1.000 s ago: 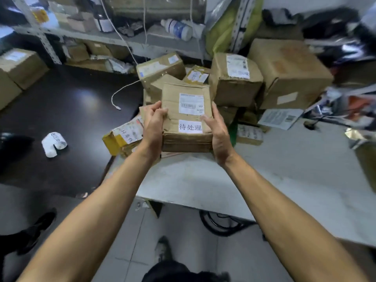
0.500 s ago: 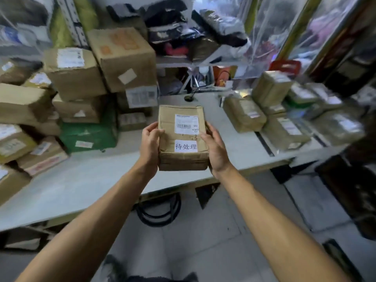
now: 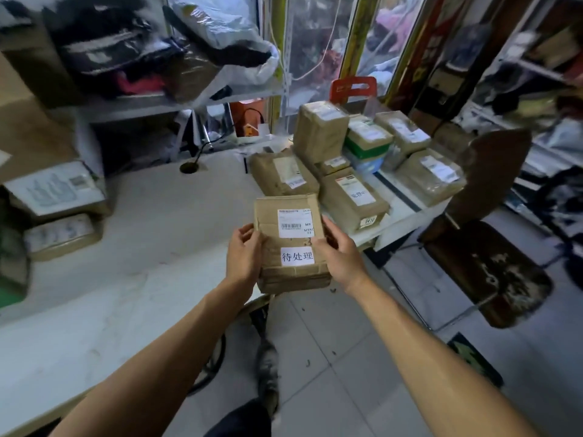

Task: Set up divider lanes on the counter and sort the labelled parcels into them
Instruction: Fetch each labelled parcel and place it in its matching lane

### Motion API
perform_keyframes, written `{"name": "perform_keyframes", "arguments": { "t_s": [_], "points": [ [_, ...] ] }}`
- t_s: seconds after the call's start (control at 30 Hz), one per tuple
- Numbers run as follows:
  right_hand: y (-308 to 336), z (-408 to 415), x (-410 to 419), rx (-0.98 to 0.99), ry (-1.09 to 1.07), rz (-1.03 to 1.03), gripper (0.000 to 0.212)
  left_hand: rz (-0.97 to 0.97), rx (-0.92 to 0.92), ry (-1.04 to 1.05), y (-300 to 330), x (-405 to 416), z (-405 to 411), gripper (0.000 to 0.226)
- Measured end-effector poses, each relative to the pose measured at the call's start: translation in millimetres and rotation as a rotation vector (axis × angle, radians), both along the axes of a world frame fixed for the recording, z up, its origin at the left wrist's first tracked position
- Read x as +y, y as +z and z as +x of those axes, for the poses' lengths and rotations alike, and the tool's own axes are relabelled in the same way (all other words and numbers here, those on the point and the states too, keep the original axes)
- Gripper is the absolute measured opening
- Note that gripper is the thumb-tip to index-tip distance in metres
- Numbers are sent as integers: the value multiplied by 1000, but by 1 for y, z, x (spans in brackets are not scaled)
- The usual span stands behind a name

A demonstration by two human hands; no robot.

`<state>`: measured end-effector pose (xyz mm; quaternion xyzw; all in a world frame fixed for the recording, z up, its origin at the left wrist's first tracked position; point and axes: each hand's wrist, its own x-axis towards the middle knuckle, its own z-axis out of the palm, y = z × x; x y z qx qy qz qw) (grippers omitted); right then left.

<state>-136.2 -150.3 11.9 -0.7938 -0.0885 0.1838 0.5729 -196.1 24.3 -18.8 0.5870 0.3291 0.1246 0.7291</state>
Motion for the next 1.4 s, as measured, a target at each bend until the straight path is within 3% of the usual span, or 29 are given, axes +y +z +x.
{"name": "perform_keyframes", "arguments": {
  "t_s": [0.3, 0.4, 0.5, 0.6, 0.77, 0.93, 1.07, 1.2, 1.3, 1.4],
  "points": [
    [-30, 147, -14, -88, 244, -544, 63, -52, 234, -74, -64, -21, 135, 34],
    [-52, 175, -2, -196, 366, -602, 66, -66, 305, -70, -78, -21, 161, 40],
    [-76, 182, 7, -186, 469, -696, 73, -57, 355, -28, -88, -23, 174, 39],
    [-97, 186, 11, -285, 561, -767, 64, -34, 388, 17, -95, -25, 178, 42],
    [-104, 193, 7, -352, 581, -714, 57, -16, 392, 85, -93, -32, 175, 47],
    [-85, 206, 15, -350, 598, -528, 41, 145, 450, 214, -76, -45, 162, 34],
    [-61, 196, 48, -304, 770, -461, 31, 232, 450, 383, -49, -37, 122, 25],
    [-40, 153, 97, -511, 993, -485, 33, 515, 546, 467, -19, -17, 48, 22],
    [-21, 99, 139, -886, 1235, -587, 36, 809, 823, 486, -2, 7, -26, 33],
    [-2, 31, 178, -1243, 1385, -568, 30, 969, 1045, 512, 17, 31, -109, 41]
  ]
}}
